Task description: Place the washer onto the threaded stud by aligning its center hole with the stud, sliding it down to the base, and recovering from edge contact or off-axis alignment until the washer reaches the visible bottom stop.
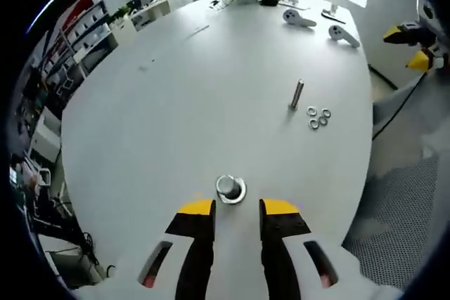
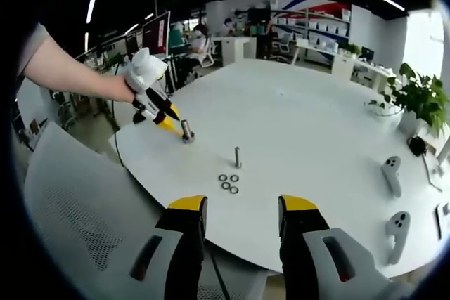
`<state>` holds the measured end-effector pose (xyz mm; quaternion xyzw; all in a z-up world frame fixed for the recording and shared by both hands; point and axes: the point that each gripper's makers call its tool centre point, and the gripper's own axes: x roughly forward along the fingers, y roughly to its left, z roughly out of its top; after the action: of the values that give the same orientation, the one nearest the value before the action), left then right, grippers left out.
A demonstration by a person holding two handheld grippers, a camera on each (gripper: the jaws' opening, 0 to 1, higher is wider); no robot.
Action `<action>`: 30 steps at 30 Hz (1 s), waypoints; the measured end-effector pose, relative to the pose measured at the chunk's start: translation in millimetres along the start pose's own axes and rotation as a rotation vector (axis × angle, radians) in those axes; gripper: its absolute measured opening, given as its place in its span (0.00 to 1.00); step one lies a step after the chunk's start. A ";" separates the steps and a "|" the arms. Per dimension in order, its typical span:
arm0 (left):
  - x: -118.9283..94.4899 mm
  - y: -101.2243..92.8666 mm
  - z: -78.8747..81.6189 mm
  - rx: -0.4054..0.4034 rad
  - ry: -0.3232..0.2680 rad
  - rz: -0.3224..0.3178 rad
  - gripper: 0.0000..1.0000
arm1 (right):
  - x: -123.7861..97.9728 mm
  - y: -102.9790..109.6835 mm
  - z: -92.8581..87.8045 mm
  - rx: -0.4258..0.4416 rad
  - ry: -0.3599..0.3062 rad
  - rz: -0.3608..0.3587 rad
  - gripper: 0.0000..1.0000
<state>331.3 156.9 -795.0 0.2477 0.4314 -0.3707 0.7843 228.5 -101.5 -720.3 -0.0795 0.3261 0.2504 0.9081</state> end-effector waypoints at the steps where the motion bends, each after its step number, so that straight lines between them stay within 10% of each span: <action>1: -3.2 -0.7 2.3 -0.012 -0.022 0.003 0.23 | -0.3 -0.2 0.2 0.003 -0.002 -0.001 0.43; 30: -101.2 -48.7 18.4 -0.249 -0.473 0.048 0.26 | -0.6 -3.5 -3.5 -0.007 0.019 -0.026 0.44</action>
<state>266.0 151.7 -702.1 0.0658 0.2725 -0.3438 0.8962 227.9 -105.9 -722.7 -0.0893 0.3329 0.2389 0.9078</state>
